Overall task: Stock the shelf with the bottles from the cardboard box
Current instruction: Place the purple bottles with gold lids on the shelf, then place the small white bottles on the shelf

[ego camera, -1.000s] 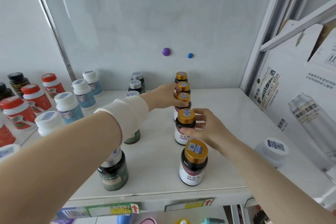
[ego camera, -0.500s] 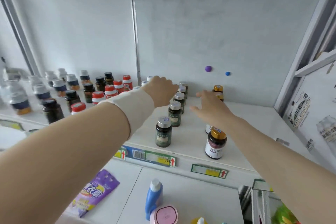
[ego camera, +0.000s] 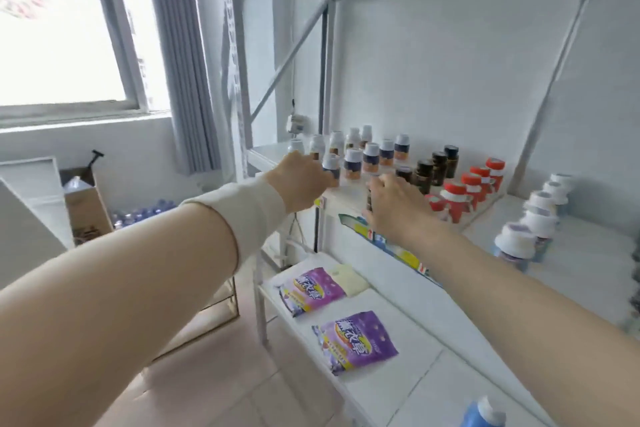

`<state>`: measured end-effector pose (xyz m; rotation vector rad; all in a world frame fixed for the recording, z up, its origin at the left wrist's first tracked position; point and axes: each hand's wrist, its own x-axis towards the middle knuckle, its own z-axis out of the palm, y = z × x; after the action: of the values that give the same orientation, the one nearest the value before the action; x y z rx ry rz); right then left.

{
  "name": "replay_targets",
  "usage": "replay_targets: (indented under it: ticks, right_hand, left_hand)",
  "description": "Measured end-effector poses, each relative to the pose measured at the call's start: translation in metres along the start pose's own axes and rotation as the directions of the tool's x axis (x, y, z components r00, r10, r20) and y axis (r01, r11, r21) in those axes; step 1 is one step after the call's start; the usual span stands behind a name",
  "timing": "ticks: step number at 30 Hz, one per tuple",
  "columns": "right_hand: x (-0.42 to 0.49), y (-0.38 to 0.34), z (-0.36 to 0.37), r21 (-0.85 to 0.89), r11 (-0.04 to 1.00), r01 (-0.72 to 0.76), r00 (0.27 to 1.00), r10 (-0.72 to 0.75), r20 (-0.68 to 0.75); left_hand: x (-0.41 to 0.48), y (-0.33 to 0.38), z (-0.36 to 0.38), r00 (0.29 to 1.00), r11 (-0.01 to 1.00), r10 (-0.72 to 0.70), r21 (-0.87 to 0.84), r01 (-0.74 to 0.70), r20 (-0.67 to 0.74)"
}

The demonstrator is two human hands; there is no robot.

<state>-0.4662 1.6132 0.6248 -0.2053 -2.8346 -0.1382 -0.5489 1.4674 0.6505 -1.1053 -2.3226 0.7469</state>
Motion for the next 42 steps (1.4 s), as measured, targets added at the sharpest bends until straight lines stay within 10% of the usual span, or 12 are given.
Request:
replay_targets:
  ticks: [15,34,42]
  right_hand:
    - [0.238,-0.299,0.166,-0.023,0.914,0.404,0.897,-0.392,0.204]
    - [0.518,-0.460,0.441,0.175,0.754,0.633,0.584,-0.614,0.531]
    - [0.568,-0.526,0.555,0.262,0.832,0.489,0.473,-0.505,0.722]
  left_hand:
    - [-0.110,-0.218,0.337,0.865,0.924,-0.284,-0.122,0.362,0.414]
    - [-0.076,-0.330,0.701,0.540,0.762,-0.205,-0.213,0.612,0.816]
    - [-0.057,-0.337,0.853,0.495,0.605,-0.064,-0.360,0.710,0.867]
